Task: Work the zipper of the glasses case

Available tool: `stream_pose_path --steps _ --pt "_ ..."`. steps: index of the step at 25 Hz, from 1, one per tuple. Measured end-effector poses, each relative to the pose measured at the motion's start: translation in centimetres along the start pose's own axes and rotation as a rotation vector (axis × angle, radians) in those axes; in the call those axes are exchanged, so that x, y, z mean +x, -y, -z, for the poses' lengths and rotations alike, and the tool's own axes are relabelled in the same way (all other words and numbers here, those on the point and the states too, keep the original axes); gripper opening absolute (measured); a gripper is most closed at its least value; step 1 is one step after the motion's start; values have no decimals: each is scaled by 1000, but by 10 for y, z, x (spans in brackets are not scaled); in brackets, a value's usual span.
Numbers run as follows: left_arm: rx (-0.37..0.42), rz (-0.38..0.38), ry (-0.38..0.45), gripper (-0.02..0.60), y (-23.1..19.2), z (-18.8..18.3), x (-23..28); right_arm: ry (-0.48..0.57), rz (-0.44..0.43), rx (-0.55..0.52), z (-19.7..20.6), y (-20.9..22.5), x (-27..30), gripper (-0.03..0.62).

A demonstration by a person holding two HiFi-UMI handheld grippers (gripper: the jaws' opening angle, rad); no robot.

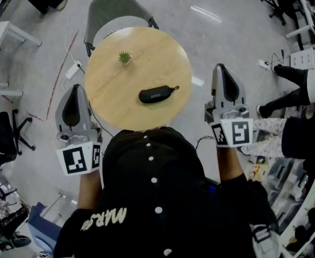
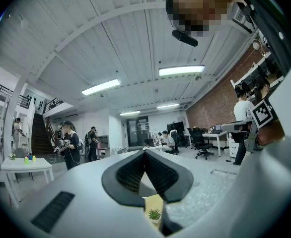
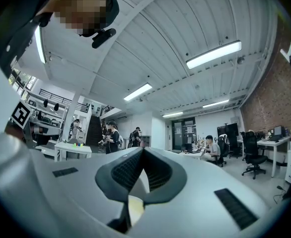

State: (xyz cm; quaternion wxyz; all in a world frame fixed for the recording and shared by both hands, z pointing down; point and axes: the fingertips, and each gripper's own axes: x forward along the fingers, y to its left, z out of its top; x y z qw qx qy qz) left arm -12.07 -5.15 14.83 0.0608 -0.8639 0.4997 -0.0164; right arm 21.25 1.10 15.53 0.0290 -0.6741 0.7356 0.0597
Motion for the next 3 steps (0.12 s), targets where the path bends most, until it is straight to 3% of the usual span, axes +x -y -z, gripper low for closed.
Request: stream_pose_path --steps 3 --pt "-2 1 1 3 -1 0 2 -7 -1 5 2 0 2 3"
